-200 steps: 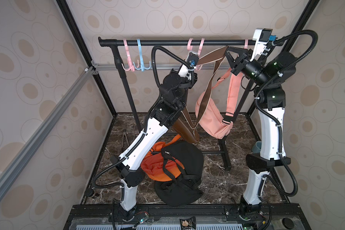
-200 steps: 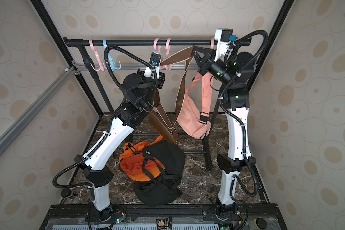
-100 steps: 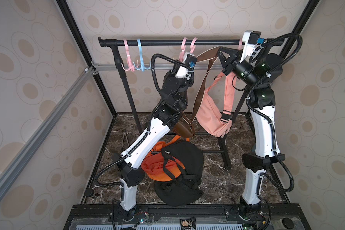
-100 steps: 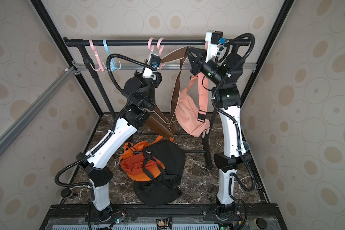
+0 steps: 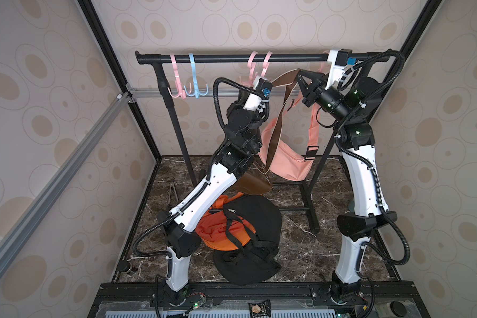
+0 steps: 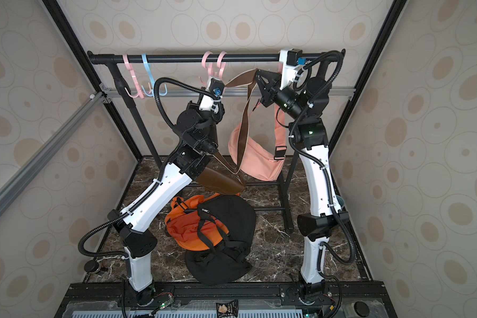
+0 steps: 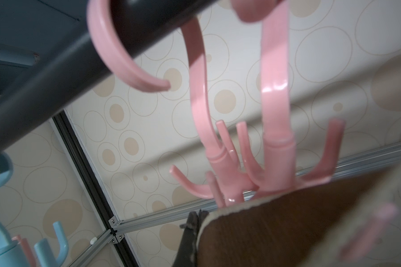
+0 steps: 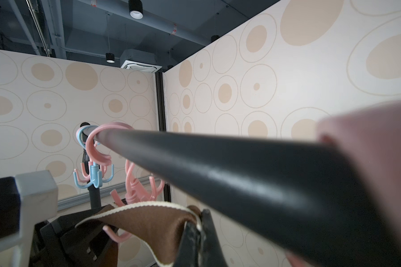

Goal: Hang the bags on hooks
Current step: Hang the bag on the hook.

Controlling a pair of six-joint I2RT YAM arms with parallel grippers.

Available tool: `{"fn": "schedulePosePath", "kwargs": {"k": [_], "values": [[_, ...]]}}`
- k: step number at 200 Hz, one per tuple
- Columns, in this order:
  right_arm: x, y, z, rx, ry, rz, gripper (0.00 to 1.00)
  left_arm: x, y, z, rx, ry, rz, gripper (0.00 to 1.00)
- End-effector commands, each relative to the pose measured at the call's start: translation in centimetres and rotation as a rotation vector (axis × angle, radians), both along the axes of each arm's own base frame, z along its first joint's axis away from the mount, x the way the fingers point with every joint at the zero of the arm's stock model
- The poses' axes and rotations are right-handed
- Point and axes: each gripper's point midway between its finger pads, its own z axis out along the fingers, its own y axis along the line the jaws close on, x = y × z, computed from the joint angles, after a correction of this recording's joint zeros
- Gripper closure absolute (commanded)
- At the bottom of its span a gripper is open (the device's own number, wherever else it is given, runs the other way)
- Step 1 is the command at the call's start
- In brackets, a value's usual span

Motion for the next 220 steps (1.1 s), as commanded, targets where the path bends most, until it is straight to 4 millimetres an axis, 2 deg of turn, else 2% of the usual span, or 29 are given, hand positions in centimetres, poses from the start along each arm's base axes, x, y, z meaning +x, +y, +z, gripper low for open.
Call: {"fn": "schedulePosePath", "kwargs": {"k": [1, 9, 11, 14, 64, 68, 87, 119, 144, 207, 213, 220], "values": [[0.0, -0.3, -0.7, 0.042, 0.027, -0.036, 1.0, -1.2, 1.7, 1.4, -0.062, -0.02, 0.003, 1.0], [-0.5, -0.3, -0.7, 0.051, 0.019, -0.04, 1.0, -1.2, 1.5, 1.0, -0.064, -0.008, 0.0, 1.0], [-0.1, -0.1, -1.6, 0.047, 0.036, -0.041, 1.0, -1.2, 1.5, 0.9, -0.064, -0.005, -0.001, 1.0], [-0.2, 0.1, -1.8, 0.044, 0.037, -0.042, 1.0, -1.3, 1.5, 0.9, -0.067, -0.004, -0.002, 1.0], [-2.2, 0.3, -2.9, 0.032, 0.065, -0.027, 1.0, -1.2, -0.3, -0.5, -0.098, 0.055, -0.109, 1.0], [-2.8, 1.3, -2.9, 0.032, 0.064, -0.002, 1.0, -1.1, -0.4, -0.7, -0.1, 0.06, -0.115, 1.0], [-3.5, 1.5, -3.1, 0.028, 0.065, 0.011, 1.0, -1.5, -1.4, -0.8, -0.114, 0.07, -0.17, 1.0], [-6.2, 1.0, -2.1, 0.03, 0.032, 0.022, 0.76, -2.3, -3.3, -0.3, -0.127, 0.073, -0.272, 1.0], [-8.3, 0.4, -1.6, 0.01, 0.009, 0.017, 0.54, -1.9, -4.2, -1.0, -0.113, 0.093, -0.287, 1.0], [-9.7, 0.9, -2.4, -0.039, 0.029, 0.062, 0.53, -1.3, -4.0, -4.1, -0.094, 0.14, -0.249, 1.0], [-9.9, 0.9, -2.3, -0.038, 0.027, 0.066, 0.52, -1.4, -3.8, -4.3, -0.094, 0.142, -0.245, 0.95], [-10.0, 0.9, -2.2, -0.038, 0.025, 0.07, 0.52, -1.6, -3.7, -4.5, -0.097, 0.142, -0.246, 0.84]]}}
